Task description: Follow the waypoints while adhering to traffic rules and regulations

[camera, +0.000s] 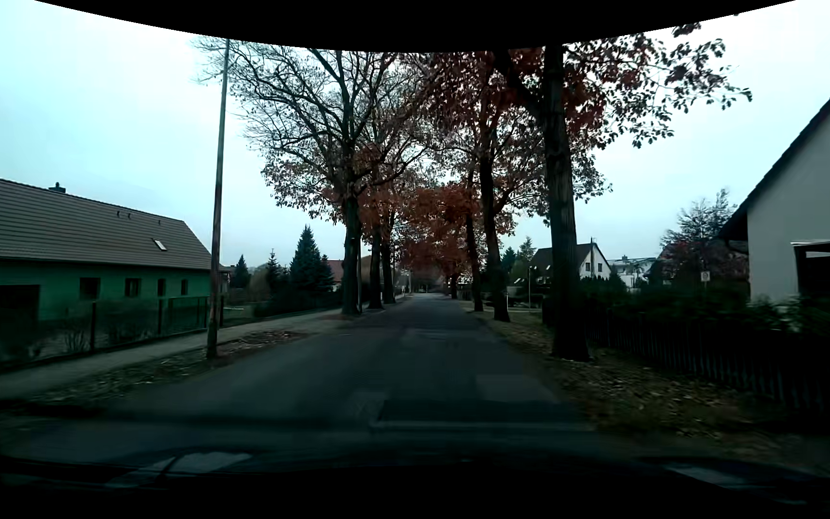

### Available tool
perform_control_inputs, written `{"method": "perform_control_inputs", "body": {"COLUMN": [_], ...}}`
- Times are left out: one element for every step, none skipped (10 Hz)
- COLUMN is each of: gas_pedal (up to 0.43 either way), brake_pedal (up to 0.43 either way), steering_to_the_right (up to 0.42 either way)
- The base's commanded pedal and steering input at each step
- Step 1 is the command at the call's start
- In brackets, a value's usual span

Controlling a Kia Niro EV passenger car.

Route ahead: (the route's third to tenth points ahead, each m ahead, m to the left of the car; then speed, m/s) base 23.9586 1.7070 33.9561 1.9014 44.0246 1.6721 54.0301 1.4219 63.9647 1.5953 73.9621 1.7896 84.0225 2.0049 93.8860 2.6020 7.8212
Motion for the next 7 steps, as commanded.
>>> {"method": "perform_control_inputs", "body": {"gas_pedal": [0.118, 0.118, 0.118, 0.118, 0.118, 0.118, 0.110], "brake_pedal": [0.000, 0.000, 0.000, 0.000, 0.000, 0.000, 0.000], "steering_to_the_right": [-0.002, -0.002, 0.000, 0.003, 0.004, 0.004, 0.005]}}
